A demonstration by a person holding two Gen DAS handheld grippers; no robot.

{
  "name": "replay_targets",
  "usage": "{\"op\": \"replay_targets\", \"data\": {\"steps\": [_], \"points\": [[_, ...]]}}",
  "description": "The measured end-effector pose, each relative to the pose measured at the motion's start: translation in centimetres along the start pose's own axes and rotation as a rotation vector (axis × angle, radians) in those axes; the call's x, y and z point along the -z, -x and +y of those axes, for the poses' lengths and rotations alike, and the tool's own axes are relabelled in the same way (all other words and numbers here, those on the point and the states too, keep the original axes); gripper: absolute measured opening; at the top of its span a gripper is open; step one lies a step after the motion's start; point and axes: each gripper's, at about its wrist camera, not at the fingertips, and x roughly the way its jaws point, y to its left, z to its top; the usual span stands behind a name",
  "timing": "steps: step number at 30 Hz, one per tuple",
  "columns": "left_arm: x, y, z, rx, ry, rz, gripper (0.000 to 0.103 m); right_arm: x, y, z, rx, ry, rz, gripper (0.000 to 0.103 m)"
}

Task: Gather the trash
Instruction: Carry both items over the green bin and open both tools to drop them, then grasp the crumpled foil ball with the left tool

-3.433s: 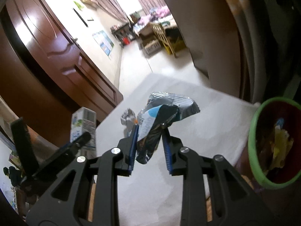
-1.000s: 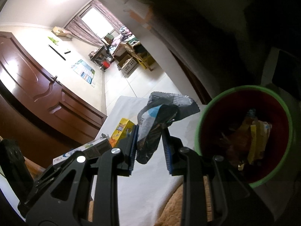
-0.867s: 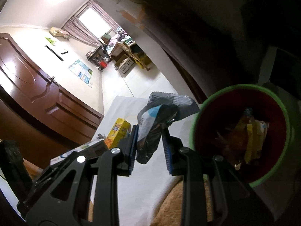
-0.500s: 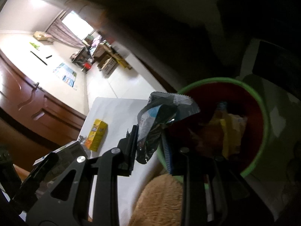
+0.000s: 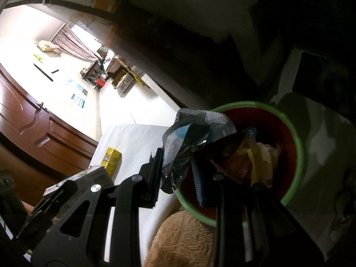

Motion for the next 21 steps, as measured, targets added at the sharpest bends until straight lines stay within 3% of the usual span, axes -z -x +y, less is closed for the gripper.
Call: {"op": "replay_targets", "data": {"steps": [8,17,18,19,21], "points": [[-1.0,-4.1,-1.5,0.077,0.019,0.055,0.051,-0.7,2.3,-2.3,0.026,-0.042,-0.050,0.027],[-2.2,-6.9,-6.0,0.171,-0.046,0.078,0.053,-1.2,2.6,-3.0,0.036,-0.056,-0.056,0.027],[-2.2,-7.1,-6.2,0.183,-0.044,0.082,0.058,-1.3,2.6,-2.9,0.038,-0.054,-0.055,0.027],[-2.4,-7.1,-6.3,0.191,-0.044,0.084,0.078,-1.3,2.5,-2.8,0.040,-0.052,-0.052,0.027],[-2.1,-6.9,-6.1,0.192,-0.043,0.067,0.092,-1.3,2.3,-2.6,0.051,-0.049,-0.050,0.041]]}}
